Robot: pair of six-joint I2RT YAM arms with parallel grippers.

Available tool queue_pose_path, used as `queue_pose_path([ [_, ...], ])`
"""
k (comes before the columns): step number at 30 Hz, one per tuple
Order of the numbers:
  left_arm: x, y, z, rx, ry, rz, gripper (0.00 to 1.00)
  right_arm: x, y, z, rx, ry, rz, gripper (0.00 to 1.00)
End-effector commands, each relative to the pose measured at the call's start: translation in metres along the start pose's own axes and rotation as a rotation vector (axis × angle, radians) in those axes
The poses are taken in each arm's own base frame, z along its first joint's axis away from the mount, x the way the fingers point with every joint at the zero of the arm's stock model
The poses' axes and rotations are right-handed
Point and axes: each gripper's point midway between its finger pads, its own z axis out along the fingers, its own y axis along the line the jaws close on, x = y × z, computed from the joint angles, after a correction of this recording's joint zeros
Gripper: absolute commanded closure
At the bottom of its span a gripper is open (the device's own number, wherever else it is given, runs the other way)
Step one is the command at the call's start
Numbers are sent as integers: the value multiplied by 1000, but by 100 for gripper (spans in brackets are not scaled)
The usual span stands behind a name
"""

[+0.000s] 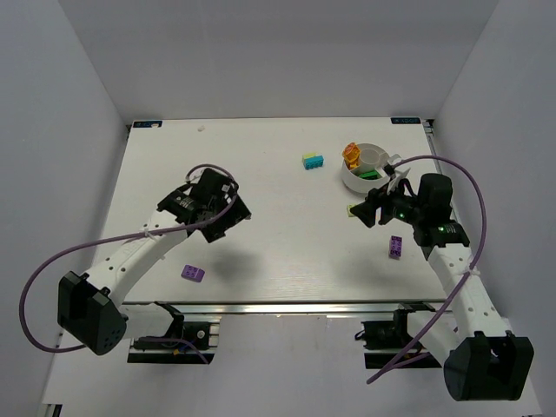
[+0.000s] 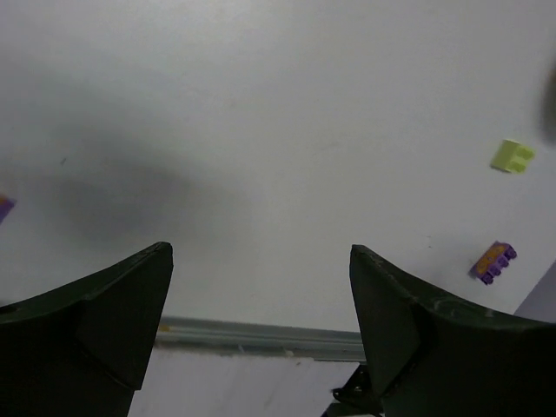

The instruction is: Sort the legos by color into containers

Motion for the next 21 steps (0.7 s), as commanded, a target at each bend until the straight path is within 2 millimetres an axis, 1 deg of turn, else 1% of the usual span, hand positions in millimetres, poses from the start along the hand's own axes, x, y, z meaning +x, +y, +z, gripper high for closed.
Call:
queue_pose_path([
  [1, 28, 55, -13, -294, 93, -266, 8, -17, -2, -5, 23, -52, -36, 32],
  [2, 29, 61, -16, -337, 81, -328, 8, -18, -2, -5, 31, -51, -38, 30],
  [3, 35, 77, -23, -414, 87, -350, 8, -19, -3, -6, 39, -56, -39, 30],
  [4, 37, 86, -27, -451, 73, -386, 8, -21, -4, -7, 46, -63, -45, 30],
  [5, 33, 92, -33, -459, 20, -461, 8, -21, -4, -8, 51, -63, -46, 30],
  [6, 37, 103, -39, -488, 5, -494, 8, -22, -2, -8, 47, -67, -48, 30],
  [7, 45, 117, -37, -516, -4, -520, 9, -23, -2, -9, 50, -71, -52, 29],
  [8, 46, 122, -40, -493, -32, -569, 9, -23, -3, -10, 54, -72, -51, 29],
  [11, 50, 140, -35, -508, -75, -602, 10, -25, -2, -11, 59, -79, -56, 28],
  [12, 50, 143, -34, -522, -86, -601, 10, -25, -3, -11, 61, -79, -56, 28],
  [14, 49, 152, -28, -582, -104, -582, 9, -25, -2, -12, 61, -82, -58, 28],
  [18, 41, 163, -15, -640, -136, -566, 9, -25, -2, -12, 63, -84, -60, 28],
  [20, 37, 164, -7, -637, -146, -563, 8, -24, -4, -12, 72, -84, -60, 28],
  [21, 36, 168, -4, -649, -150, -571, 9, -24, -5, -12, 73, -83, -62, 28],
])
